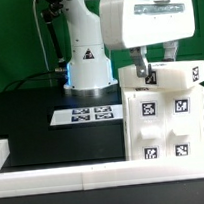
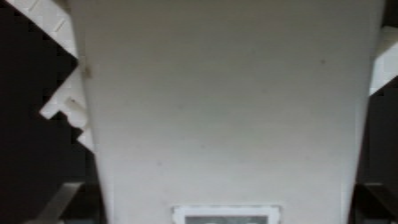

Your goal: Assemble cabinet

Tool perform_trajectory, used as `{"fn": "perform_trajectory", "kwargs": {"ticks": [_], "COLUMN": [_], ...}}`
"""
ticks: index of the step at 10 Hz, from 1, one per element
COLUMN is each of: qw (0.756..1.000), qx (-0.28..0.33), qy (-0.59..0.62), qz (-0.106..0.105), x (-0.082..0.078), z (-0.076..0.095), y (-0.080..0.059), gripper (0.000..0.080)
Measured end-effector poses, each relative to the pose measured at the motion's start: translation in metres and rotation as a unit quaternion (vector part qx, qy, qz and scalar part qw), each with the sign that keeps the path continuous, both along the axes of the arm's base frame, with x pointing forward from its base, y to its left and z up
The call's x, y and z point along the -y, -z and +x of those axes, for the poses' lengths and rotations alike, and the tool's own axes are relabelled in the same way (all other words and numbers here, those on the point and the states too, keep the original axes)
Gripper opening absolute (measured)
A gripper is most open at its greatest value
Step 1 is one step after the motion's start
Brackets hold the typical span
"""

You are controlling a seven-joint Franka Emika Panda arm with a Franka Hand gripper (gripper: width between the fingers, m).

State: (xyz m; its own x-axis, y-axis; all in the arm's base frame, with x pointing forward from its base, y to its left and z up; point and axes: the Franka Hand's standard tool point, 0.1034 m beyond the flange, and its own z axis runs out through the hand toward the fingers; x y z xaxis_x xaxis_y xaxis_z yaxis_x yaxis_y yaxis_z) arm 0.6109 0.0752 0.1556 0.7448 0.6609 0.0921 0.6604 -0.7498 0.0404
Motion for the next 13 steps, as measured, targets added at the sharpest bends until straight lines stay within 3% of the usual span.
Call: {"fn": "perform_trajectory", "kwargs": {"ticks": [1,4,8,10,11,13], "qw": [1.000,0.981,0.916,0.902,0.910,0.876], "qx": [0.000,-0.004,-0.008,-0.007,0.012,0.007], "qy": [0.009,0.192,0.400,0.429,0.412,0.479], "qz": [0.001,0.020,0.041,0.043,0.040,0.050], "x": [0.0002,-0.0037,-0.0078,-0.0054,-0.0065,-0.0076], "z": [0.0000,-0.0007,-0.0005,0.0005,0.0057,0.0049], "y": [0.0000,0.0004,0.0008,0.0009,0.0004,0.0006], "gripper": [0.0558,0.0558,0.0558,0.0560,0.0560,0.0560]}}
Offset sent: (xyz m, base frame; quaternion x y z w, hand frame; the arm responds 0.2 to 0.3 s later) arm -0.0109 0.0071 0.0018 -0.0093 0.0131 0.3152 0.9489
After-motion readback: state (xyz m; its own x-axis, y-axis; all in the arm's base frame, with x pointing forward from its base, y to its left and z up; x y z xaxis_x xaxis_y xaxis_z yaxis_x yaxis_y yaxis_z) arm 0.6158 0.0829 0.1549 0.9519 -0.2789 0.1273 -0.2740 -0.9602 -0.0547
